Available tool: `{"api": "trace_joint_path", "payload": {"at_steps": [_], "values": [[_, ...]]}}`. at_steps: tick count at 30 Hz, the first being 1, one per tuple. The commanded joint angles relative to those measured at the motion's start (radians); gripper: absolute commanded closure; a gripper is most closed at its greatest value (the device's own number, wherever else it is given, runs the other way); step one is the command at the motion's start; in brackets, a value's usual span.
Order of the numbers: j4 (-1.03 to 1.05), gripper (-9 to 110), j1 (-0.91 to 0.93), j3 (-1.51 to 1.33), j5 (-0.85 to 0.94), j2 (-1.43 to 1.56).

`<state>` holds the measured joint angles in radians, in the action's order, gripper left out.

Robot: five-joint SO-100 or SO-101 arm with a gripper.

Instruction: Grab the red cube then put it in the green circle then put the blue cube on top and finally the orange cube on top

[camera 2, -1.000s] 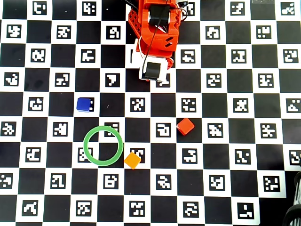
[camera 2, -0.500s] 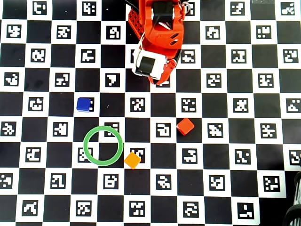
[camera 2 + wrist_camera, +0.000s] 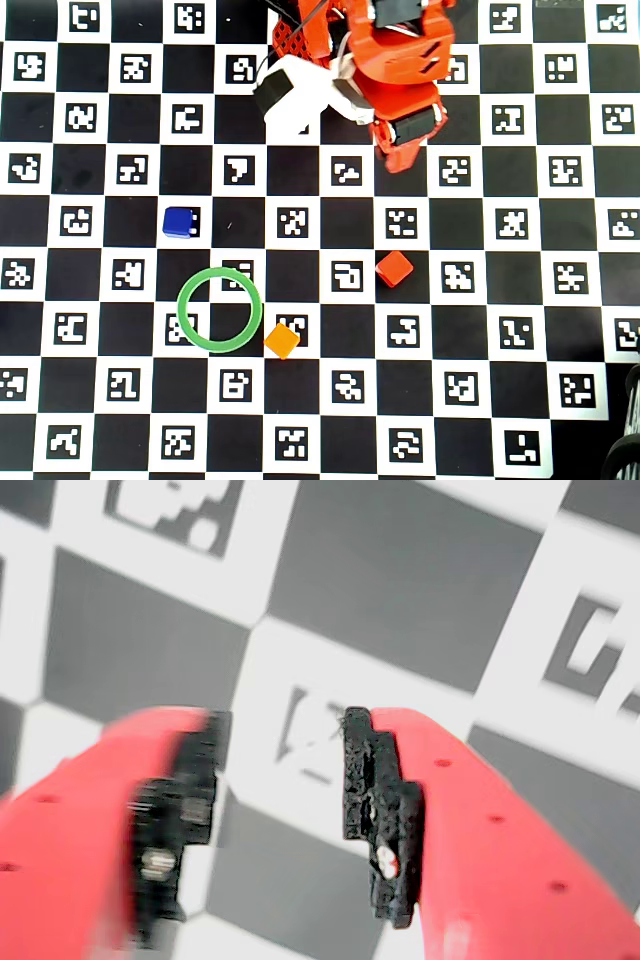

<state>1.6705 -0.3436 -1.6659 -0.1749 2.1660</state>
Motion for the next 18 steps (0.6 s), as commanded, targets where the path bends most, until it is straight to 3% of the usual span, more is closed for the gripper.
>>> {"api": "trace_joint_path", "payload": {"at_steps": [1, 4, 12, 18], "values": [[-0.003, 81, -0.035, 0.126, -0.164, -0.083], [-0.026, 69, -0.032, 0.164, -0.210, -0.192], [-0.100, 64, -0.031, 0.195, -0.239, -0.423], [-0.255, 64, 0.009, 0.092, -0.115, -0.495]]}}
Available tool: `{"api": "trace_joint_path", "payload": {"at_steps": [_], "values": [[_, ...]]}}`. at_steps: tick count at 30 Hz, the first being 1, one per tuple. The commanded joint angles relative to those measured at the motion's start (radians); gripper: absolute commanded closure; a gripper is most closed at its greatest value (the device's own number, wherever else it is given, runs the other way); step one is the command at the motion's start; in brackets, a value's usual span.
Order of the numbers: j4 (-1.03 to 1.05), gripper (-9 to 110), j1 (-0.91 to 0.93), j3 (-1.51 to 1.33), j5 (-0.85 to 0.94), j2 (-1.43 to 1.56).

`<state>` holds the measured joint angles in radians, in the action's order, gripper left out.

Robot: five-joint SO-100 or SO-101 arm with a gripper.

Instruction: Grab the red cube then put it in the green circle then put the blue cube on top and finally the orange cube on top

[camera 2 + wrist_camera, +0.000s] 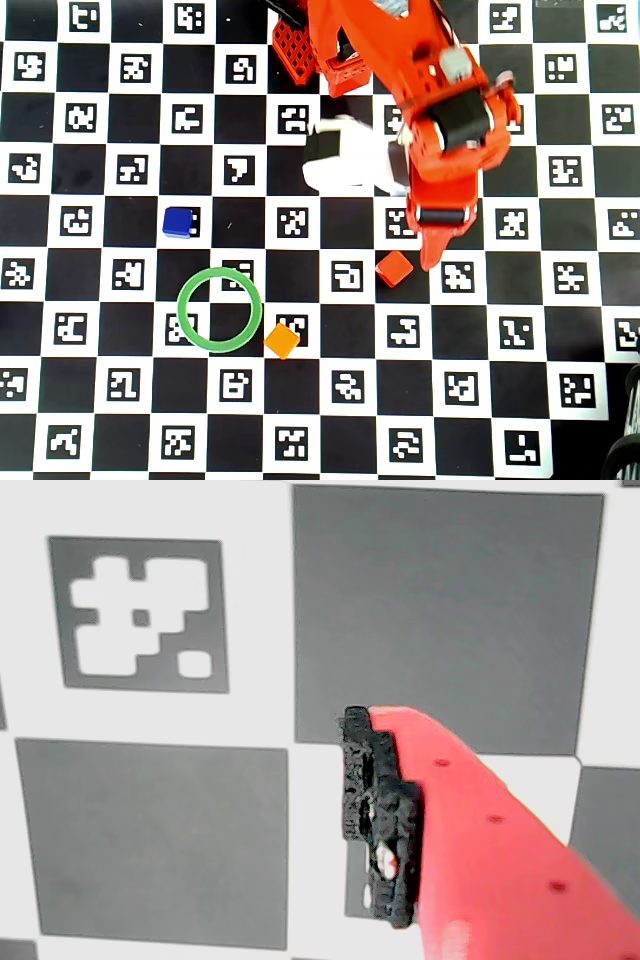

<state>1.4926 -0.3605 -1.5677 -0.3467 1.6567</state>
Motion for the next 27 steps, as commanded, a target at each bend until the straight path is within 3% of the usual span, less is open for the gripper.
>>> {"api": "trace_joint_path", "payload": {"at_steps": [1, 27], "values": [[-0.109, 64, 0.035, -0.032, 0.071, 0.011], [-0.463, 59, 0.097, -0.365, 0.166, -0.060]]}}
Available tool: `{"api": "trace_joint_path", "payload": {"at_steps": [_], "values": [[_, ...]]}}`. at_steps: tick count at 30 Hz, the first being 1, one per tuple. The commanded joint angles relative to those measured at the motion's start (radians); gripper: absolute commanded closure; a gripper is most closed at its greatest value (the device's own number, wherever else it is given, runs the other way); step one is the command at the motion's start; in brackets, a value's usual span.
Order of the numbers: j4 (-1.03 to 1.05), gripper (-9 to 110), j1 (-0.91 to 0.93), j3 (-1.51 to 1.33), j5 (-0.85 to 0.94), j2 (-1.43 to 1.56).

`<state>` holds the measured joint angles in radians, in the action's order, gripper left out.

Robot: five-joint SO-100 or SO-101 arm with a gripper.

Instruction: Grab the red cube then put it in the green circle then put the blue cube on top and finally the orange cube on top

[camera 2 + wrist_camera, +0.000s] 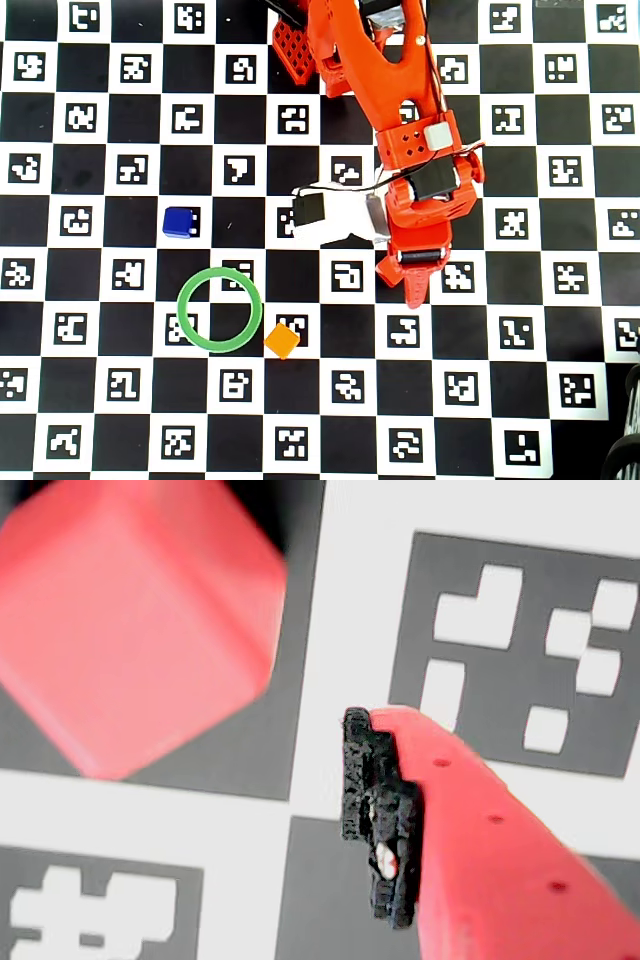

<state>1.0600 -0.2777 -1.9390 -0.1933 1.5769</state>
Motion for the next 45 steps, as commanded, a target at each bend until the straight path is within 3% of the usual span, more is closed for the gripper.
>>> {"api": "trace_joint_path", "payload": {"at_steps": [1, 19, 45], "values": [[-0.041, 59, 0.017, -0.002, 0.018, 0.015], [-0.126, 59, 0.034, -0.025, 0.078, -0.031], [-0.193, 61, 0.064, -0.026, 0.693, -0.043]]}}
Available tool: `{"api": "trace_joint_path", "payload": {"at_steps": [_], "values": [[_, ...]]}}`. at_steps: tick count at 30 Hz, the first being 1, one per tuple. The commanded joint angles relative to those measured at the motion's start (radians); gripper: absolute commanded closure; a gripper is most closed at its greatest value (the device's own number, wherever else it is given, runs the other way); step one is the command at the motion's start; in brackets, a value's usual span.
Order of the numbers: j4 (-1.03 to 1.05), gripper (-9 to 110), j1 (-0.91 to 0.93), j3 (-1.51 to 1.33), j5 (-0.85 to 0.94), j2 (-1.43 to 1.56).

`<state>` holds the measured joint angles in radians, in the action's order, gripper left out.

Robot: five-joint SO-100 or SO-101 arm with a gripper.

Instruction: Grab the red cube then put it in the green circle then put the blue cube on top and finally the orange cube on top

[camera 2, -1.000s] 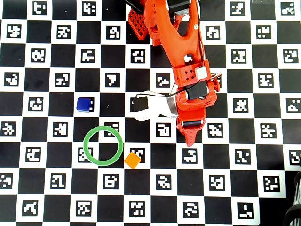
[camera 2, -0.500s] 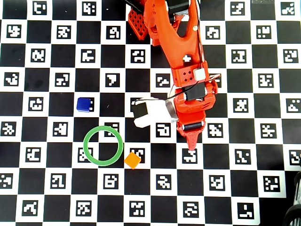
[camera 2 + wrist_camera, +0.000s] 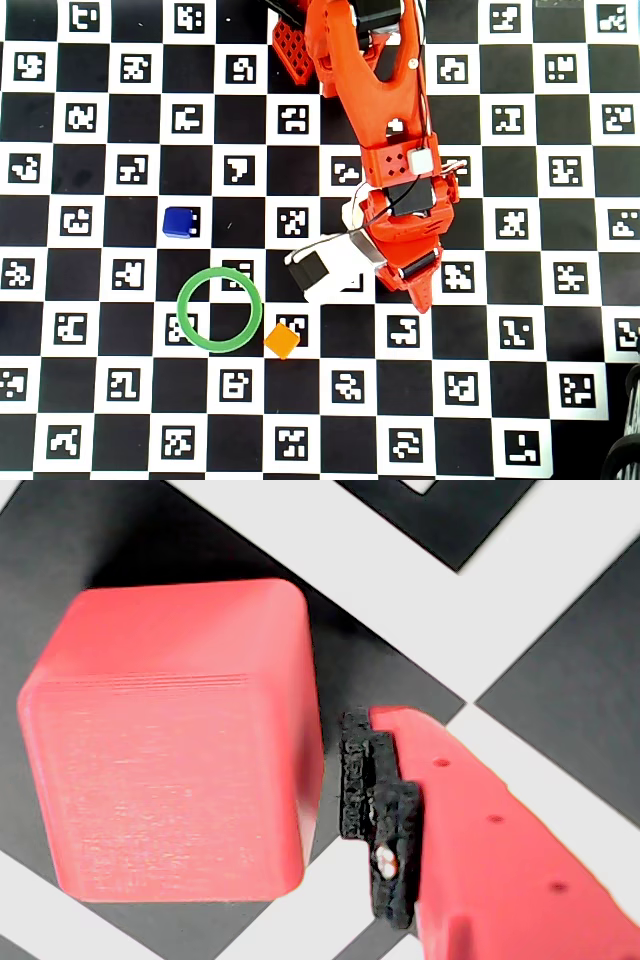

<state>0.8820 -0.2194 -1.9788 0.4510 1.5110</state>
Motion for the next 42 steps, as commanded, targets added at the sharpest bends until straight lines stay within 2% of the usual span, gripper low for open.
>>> {"api": "trace_joint_path", "payload": {"at_steps": [1, 10, 22, 26, 34, 42], "values": [[-0.017, 61, 0.006, 0.014, 0.064, 0.023], [-0.012, 63, -0.002, 0.011, 0.098, 0.021], [-0.041, 92, 0.002, -0.028, 0.064, 0.048], [-0.029, 94, -0.002, -0.020, 0.052, 0.051], [0.209, 96, 0.023, 0.181, -0.063, 0.107], [0.532, 98, 0.149, 0.465, -0.147, 0.120]]}}
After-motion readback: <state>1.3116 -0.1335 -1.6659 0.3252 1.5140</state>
